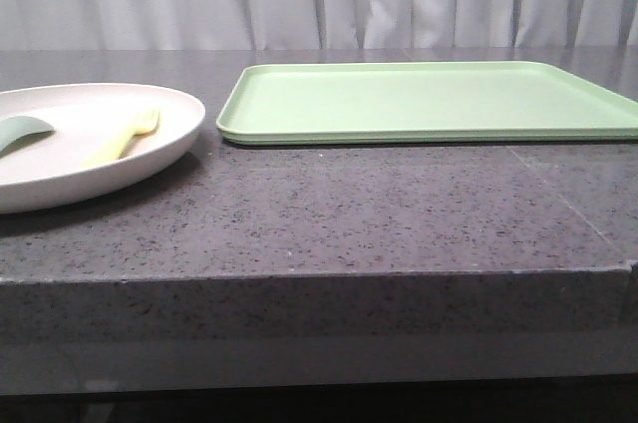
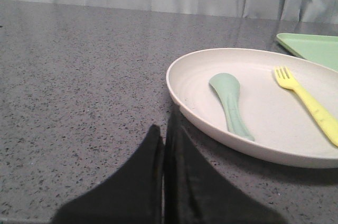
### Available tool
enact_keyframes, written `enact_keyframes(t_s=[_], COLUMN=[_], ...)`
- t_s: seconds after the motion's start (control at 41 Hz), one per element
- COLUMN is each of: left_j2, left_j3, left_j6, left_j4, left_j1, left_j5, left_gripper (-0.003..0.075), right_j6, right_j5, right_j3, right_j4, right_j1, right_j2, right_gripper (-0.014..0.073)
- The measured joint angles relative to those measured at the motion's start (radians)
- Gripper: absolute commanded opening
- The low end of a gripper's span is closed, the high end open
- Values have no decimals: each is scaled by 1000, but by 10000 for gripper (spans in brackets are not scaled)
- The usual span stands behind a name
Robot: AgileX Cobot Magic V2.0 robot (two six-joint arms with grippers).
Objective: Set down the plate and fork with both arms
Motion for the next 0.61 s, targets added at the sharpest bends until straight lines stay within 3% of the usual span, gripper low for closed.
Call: enact_keyframes(t_s=[0.268, 0.61], left_j2=[0, 0], left_j3=[0, -2], left_j6=[0, 0], left_j4=[0, 0], left_j1=[0, 0], left_j5=[-45, -283], left_gripper=[-18, -18], right_j6=[0, 0], right_j5=[-72, -139], right_j3=[0, -33], right_j4=[0, 0], right_j1=[0, 0], right_j2=[0, 0], right_gripper=[-62, -62])
